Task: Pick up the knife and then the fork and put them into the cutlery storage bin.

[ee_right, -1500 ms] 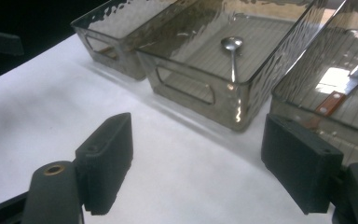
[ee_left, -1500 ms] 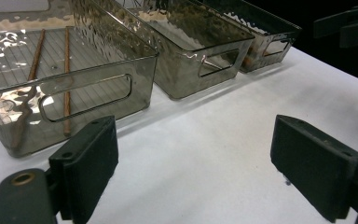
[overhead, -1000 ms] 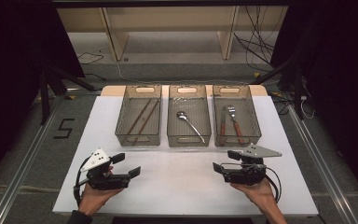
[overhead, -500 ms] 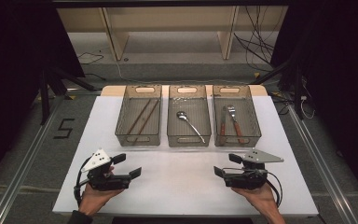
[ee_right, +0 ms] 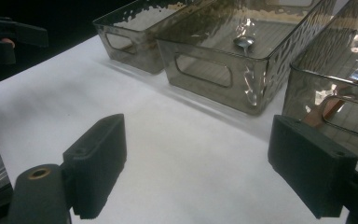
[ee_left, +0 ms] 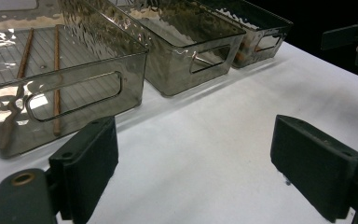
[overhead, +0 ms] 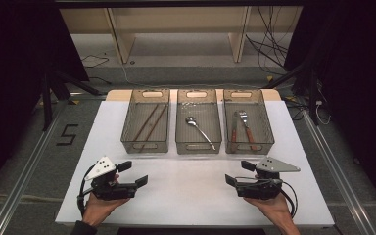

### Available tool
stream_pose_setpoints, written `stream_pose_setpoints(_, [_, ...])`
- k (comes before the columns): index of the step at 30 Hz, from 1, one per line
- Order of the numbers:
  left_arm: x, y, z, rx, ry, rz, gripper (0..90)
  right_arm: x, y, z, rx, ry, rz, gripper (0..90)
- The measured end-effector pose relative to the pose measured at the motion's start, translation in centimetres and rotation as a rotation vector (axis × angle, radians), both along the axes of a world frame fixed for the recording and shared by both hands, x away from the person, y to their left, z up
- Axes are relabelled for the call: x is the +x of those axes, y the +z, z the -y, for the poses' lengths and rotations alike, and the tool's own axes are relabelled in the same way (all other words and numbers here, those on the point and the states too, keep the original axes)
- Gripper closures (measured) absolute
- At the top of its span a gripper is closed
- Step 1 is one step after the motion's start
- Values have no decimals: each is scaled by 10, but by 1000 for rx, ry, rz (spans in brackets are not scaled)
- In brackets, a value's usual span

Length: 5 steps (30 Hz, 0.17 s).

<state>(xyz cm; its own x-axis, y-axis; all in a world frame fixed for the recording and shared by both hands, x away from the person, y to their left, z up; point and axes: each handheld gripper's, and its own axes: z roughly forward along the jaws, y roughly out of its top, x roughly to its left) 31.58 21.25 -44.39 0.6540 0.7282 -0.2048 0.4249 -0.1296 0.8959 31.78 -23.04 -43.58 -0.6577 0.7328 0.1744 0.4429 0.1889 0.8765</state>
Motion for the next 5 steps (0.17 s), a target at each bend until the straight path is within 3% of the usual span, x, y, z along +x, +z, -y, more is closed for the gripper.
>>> stream_pose_setpoints(5, [0,0,0,2,1,-2,146,0,0,0,1,-2,4,201])
